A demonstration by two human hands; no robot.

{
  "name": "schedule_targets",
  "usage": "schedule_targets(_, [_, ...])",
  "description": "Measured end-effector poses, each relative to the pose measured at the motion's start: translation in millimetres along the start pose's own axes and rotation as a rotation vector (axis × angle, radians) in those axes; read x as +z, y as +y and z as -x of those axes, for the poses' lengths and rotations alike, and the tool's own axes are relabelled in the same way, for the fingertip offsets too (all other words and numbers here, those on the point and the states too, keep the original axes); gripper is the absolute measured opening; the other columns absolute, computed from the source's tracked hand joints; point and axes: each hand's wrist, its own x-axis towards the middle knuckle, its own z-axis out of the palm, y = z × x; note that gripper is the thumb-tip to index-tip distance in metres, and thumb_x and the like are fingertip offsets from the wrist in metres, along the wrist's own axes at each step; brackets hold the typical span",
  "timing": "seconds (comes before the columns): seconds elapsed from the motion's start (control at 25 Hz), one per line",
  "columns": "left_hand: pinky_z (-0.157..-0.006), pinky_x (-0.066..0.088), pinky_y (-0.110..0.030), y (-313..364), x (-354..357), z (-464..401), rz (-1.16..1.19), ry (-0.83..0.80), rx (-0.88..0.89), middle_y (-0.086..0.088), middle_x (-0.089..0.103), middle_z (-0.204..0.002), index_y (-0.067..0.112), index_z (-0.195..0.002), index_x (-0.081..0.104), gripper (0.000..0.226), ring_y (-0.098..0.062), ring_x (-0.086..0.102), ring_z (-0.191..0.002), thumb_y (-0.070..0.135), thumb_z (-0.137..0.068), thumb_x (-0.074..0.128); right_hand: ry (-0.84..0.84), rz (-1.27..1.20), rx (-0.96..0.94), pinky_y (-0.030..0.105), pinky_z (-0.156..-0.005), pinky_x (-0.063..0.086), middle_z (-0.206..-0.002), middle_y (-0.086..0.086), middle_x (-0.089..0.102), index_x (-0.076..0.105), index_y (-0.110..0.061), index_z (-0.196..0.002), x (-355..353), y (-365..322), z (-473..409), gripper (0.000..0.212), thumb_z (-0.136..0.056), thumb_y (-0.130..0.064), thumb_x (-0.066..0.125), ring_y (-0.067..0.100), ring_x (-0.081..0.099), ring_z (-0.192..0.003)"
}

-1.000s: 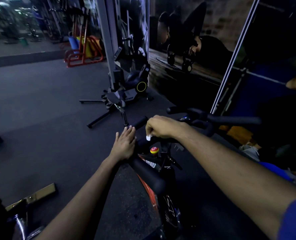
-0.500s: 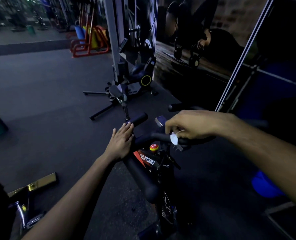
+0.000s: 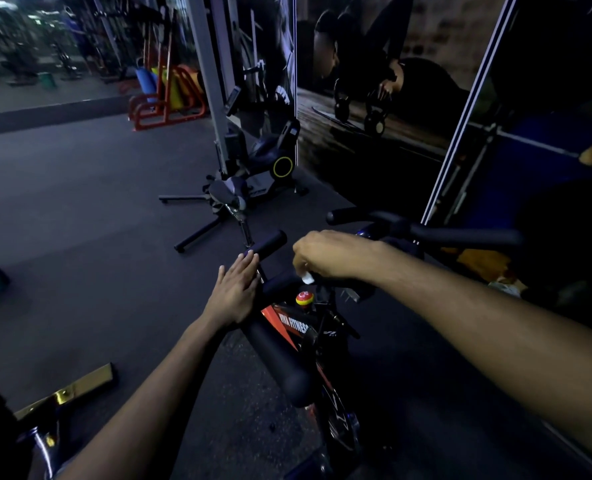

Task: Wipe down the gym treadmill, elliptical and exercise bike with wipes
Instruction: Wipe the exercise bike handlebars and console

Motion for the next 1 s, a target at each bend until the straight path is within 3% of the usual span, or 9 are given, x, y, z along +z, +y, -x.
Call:
schedule_targets(0.2, [-0.124,-0.008,-0.041,0,-1,1,0.020,0.004,0.009,0.003,0.010,-0.170,0.015,-0.162,0.019,0.052,-0.012,0.000,-0.157,0.022,-0.111,0.031,-0.012,0.161,-0.178,0.038,-0.070,0.051,-0.091,-0.010,0.055,0.072,-0.030,-0.092,-28,18,76,0.015,-0.091,-0.020,0.060,0.015,0.060,-0.088])
schedule_targets(0.36, [-0.124,-0.007,-0.044,2,-3,1,-0.013,-0.016,-0.006,0.001,0.009,-0.170,0.014,-0.162,0.017,0.054,-0.014,-0.001,-0.157,0.022,-0.111,0.032,0.164,0.078,-0.202,0.020,-0.063,0.037,-0.087,-0.015,0.056,0.070,-0.033,-0.085,-33,36,125,0.015,-0.088,-0.019,0.067,0.004,0.055,-0.083])
schedule_targets(0.48, [-0.124,-0.007,-0.042,12,-8,-2,-0.116,-0.055,0.086,-0.001,0.006,-0.170,0.013,-0.162,0.010,0.059,-0.017,-0.001,-0.157,0.020,-0.110,0.037,0.240,-0.092,-0.080,0.020,-0.069,0.046,-0.092,-0.016,0.063,0.077,-0.029,-0.097,-27,53,145,0.018,-0.088,-0.013,0.072,0.001,0.060,-0.084])
schedule_targets(0.64, [-0.125,0.000,-0.024,67,-2,-16,0.134,-0.189,0.243,0.014,0.014,-0.164,0.021,-0.161,0.019,0.055,0.001,0.004,-0.151,0.029,-0.110,0.037,0.433,-0.315,0.262,0.025,-0.074,0.050,-0.089,-0.013,0.064,0.078,-0.027,-0.099,-26,100,144,0.016,-0.091,-0.016,0.071,0.002,0.063,-0.082])
schedule_targets(0.72, [-0.126,0.007,-0.022,74,5,-21,0.115,-0.193,0.254,0.017,0.019,-0.164,0.028,-0.161,0.024,0.053,0.006,0.010,-0.149,0.039,-0.110,0.034,0.390,-0.335,0.359,0.023,-0.075,0.049,-0.087,-0.011,0.062,0.079,-0.026,-0.097,-14,119,122,0.013,-0.091,-0.017,0.071,0.006,0.064,-0.082])
schedule_targets(0.84, [-0.126,0.017,-0.030,67,7,-25,0.066,-0.190,0.238,0.015,0.025,-0.165,0.034,-0.160,0.027,0.055,0.000,0.019,-0.152,0.047,-0.107,0.031,0.243,-0.341,0.359,0.018,-0.073,0.047,-0.077,-0.013,0.060,0.079,-0.022,-0.091,11,131,83,0.012,-0.087,-0.014,0.070,0.000,0.060,-0.075])
schedule_targets(0.92, [-0.125,0.019,-0.030,67,6,-24,0.049,-0.190,0.226,0.014,0.028,-0.164,0.033,-0.159,0.028,0.053,-0.005,0.022,-0.152,0.046,-0.107,0.031,0.178,-0.341,0.359,0.036,-0.078,0.053,-0.075,-0.007,0.065,0.077,-0.021,-0.084,21,142,60,0.010,-0.084,-0.014,0.070,0.006,0.062,-0.073])
schedule_targets(1.0, [-0.124,0.017,-0.024,71,5,-23,0.041,-0.173,0.233,0.014,0.028,-0.164,0.032,-0.159,0.029,0.052,-0.005,0.023,-0.152,0.043,-0.108,0.032,0.091,-0.320,0.368,0.044,-0.076,0.055,-0.078,-0.003,0.068,0.074,-0.025,-0.082,23,150,46,0.010,-0.079,-0.021,0.065,0.015,0.066,-0.076])
